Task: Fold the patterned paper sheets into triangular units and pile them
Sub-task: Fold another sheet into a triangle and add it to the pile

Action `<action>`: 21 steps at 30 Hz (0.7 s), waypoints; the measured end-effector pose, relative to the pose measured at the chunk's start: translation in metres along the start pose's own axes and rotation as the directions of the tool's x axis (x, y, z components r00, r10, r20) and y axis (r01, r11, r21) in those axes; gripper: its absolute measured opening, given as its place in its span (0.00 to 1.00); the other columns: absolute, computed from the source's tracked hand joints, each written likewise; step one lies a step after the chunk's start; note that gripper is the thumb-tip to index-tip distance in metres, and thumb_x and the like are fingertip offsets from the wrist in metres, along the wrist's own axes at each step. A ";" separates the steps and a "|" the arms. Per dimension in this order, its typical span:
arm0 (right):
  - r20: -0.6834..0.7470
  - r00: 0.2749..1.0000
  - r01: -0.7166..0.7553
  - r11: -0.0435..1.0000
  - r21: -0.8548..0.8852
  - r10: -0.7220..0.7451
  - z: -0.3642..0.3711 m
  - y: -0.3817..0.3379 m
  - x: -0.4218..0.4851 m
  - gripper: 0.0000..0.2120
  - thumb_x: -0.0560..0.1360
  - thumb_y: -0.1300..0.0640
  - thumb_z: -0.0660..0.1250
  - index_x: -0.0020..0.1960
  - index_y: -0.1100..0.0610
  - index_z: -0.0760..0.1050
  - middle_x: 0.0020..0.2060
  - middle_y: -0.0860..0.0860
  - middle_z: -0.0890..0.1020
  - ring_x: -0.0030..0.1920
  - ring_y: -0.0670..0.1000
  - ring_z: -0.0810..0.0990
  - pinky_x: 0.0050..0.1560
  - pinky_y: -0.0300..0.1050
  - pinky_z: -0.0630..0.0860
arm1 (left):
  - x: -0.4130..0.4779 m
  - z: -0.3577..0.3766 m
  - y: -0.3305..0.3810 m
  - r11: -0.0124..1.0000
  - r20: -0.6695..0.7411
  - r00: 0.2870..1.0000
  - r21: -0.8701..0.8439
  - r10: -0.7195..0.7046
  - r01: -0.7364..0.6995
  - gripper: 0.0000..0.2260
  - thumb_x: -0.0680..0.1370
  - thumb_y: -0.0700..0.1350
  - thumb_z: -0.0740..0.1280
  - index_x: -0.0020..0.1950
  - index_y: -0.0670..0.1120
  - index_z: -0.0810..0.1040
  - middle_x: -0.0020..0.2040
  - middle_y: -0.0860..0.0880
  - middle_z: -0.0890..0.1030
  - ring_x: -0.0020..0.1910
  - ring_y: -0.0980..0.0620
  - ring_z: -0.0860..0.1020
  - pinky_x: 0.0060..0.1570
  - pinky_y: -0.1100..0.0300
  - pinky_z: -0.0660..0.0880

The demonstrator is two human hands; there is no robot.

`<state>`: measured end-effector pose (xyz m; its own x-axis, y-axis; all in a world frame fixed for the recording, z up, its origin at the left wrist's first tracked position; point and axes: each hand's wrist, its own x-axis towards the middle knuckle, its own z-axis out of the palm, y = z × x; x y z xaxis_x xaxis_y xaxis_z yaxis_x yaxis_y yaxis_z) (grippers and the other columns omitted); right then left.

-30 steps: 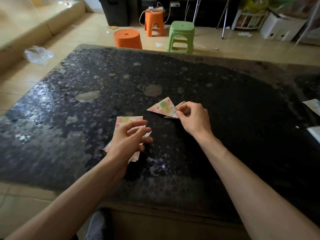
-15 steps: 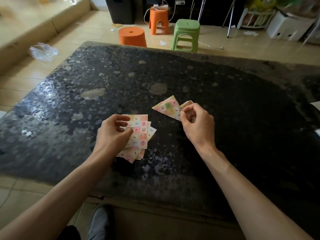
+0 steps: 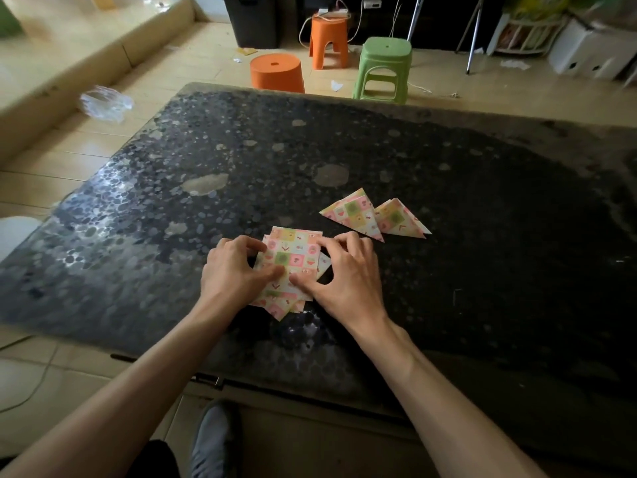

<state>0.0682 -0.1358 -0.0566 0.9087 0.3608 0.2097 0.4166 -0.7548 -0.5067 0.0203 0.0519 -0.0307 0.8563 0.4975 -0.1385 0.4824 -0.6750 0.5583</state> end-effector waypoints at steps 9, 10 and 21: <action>0.036 0.999 -0.042 0.996 0.078 0.039 -0.016 0.017 -0.011 0.36 0.73 0.32 0.71 0.76 0.47 0.71 0.68 0.47 0.73 0.70 0.49 0.64 0.67 0.47 0.62 | -0.010 0.001 0.020 0.934 0.000 0.994 -0.343 0.107 -0.101 0.09 0.75 0.50 0.77 0.53 0.53 0.83 0.43 0.54 0.85 0.43 0.55 0.84 0.43 0.58 0.81; 0.021 0.998 -0.059 0.989 0.134 0.057 -0.020 0.020 -0.013 0.37 0.73 0.33 0.72 0.77 0.47 0.70 0.68 0.46 0.73 0.69 0.48 0.65 0.68 0.46 0.63 | -0.012 0.000 0.026 0.898 0.050 0.993 -0.433 0.109 -0.077 0.09 0.76 0.49 0.77 0.54 0.53 0.83 0.43 0.52 0.86 0.42 0.55 0.85 0.41 0.59 0.81; -0.054 0.943 -0.203 0.700 0.685 0.327 -0.095 0.064 -0.033 0.04 0.76 0.58 0.76 0.51 0.56 0.86 0.47 0.44 0.87 0.49 0.40 0.86 0.46 0.35 0.82 | -0.028 0.028 0.064 0.824 0.140 0.892 -0.464 0.430 -0.324 0.08 0.75 0.47 0.77 0.54 0.52 0.86 0.47 0.53 0.86 0.48 0.57 0.84 0.53 0.60 0.82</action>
<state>0.0675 -0.2479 -0.0169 0.9950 0.0639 0.0773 0.0899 -0.2261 -0.9699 0.0323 -0.0207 -0.0140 0.9970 0.0771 0.0015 0.0346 -0.4647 0.8848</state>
